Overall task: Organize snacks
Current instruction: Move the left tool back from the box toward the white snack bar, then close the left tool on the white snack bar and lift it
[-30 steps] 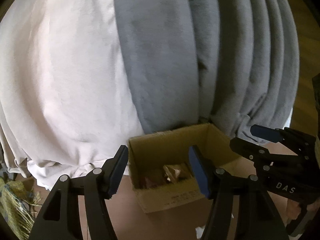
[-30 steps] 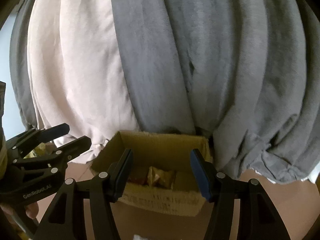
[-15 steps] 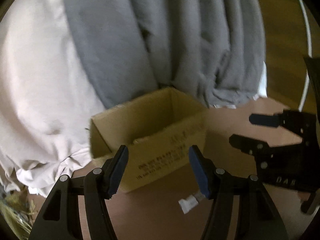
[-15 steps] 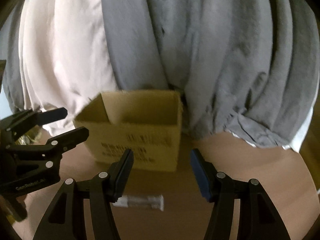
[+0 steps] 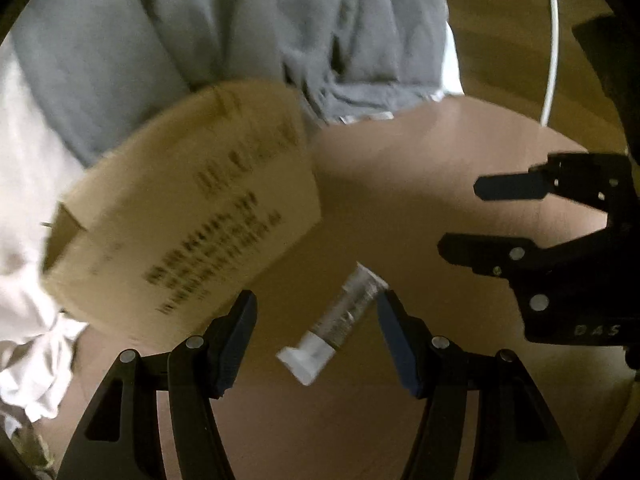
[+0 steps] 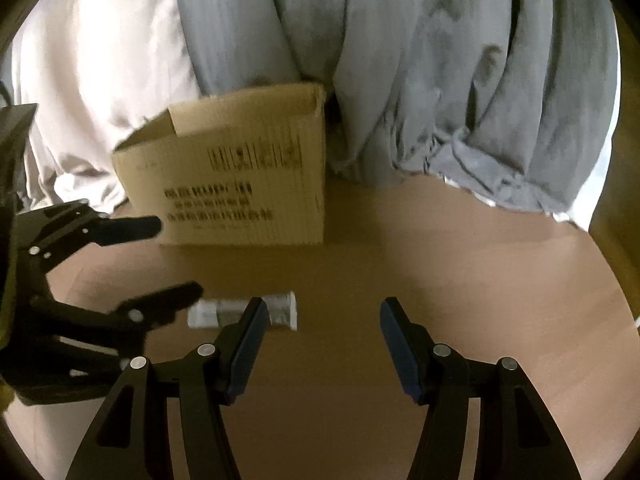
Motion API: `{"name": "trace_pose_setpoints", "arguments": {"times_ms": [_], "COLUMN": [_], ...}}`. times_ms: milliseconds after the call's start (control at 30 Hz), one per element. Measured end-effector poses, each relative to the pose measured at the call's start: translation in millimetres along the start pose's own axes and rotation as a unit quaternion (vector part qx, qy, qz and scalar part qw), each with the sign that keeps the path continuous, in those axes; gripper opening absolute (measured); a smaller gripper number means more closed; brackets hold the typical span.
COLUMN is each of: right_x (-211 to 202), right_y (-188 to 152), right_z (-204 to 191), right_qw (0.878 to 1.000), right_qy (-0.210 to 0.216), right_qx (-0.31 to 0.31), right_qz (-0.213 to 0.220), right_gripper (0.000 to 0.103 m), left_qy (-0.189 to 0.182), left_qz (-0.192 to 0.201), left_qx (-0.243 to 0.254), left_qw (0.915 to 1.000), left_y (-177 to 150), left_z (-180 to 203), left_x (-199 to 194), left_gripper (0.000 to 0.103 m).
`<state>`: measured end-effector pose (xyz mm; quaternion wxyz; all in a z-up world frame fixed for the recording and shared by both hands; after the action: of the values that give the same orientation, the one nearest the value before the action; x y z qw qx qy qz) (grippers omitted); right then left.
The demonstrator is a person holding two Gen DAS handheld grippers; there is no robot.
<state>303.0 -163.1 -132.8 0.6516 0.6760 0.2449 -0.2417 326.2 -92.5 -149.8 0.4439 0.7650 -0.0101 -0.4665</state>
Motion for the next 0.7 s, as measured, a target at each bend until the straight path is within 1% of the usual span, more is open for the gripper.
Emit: {"name": "trace_pose_setpoints", "arguments": {"times_ms": [67, 267, 367, 533, 633, 700], "right_x": [4, 22, 30, 36, 37, 38], "right_y": [-7, -27, -35, -39, -37, -35], "right_z": [1, 8, 12, 15, 14, 15], "right_qw": [1.0, 0.999, 0.997, 0.996, 0.996, 0.996], "right_qy": [-0.003, -0.022, -0.023, -0.026, -0.027, -0.028], "right_qx": [0.002, 0.014, 0.03, 0.037, 0.038, 0.039], "right_qz": [-0.011, -0.045, -0.063, -0.072, -0.072, -0.07], "right_gripper": [0.06, 0.06, 0.06, 0.06, 0.06, 0.06], "left_qy": [-0.011, -0.015, -0.02, -0.032, -0.042, -0.049], "left_qz": [-0.015, -0.053, -0.067, -0.081, -0.084, -0.087], "left_qx": [0.007, 0.031, 0.032, 0.03, 0.01, -0.01], "left_qw": [0.9998, 0.998, 0.997, 0.9958, 0.9955, 0.9949], "left_y": [-5, -16, -18, -19, -19, -18], "left_z": [4, 10, 11, 13, 13, 12], "left_x": [11, 40, 52, 71, 76, 78], "left_gripper": [0.062, 0.062, 0.062, 0.062, 0.056, 0.046]}}
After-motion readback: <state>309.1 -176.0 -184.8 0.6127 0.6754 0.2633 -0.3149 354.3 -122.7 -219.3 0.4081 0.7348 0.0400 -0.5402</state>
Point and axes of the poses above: each gripper's, at about its wrist camera, not at the fingertips, and x roughly the way its jaws point, z to its right, y to its top, the point moved 7 cm from there along x, roughly the way its jaws point, and after that the axes turned 6 degrees about z, right-handed, at the moved point
